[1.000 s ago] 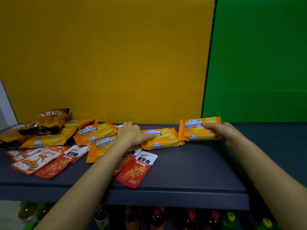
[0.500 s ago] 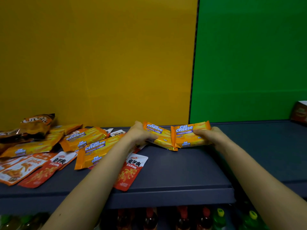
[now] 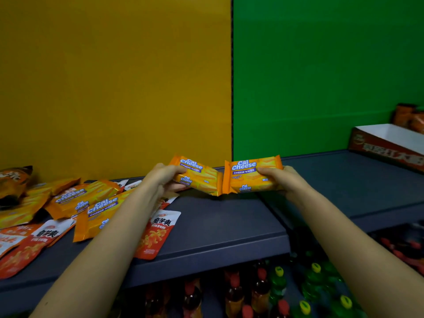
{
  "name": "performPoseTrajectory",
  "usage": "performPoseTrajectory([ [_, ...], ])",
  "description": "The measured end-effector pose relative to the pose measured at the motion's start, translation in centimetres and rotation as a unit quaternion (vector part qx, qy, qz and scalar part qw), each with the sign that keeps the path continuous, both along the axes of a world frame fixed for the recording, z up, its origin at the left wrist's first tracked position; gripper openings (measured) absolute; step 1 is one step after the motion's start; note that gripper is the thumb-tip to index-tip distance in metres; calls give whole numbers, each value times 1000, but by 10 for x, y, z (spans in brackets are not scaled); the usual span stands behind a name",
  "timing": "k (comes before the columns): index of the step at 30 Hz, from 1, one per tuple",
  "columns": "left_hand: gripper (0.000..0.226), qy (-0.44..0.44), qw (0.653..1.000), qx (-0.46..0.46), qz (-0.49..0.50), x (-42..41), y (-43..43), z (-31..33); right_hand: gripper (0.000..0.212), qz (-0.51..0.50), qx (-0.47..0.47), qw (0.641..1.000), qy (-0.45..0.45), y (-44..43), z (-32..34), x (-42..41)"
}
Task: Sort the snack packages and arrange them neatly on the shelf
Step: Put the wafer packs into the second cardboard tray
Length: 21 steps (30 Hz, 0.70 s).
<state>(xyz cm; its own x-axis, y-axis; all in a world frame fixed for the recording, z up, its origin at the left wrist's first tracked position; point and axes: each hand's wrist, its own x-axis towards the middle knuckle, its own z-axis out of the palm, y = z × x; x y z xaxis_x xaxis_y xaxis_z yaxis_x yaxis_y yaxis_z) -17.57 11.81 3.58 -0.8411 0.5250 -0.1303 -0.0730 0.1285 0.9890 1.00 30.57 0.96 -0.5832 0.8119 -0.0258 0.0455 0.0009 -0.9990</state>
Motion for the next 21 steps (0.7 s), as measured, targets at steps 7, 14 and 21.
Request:
performPoseTrajectory([
  [7, 23, -13, 998, 24, -59, 45, 48, 6, 45, -47, -6, 999, 26, 27, 2, 72],
  [14, 10, -89, 985, 59, -137, 129, 141, -3, 46, -120, -10, 992, 27, 89, 7, 194],
  [21, 5, -135, 965, 74, -213, 233, 233, -8, 48, -174, 8, 985, 8, 156, 8, 315],
])
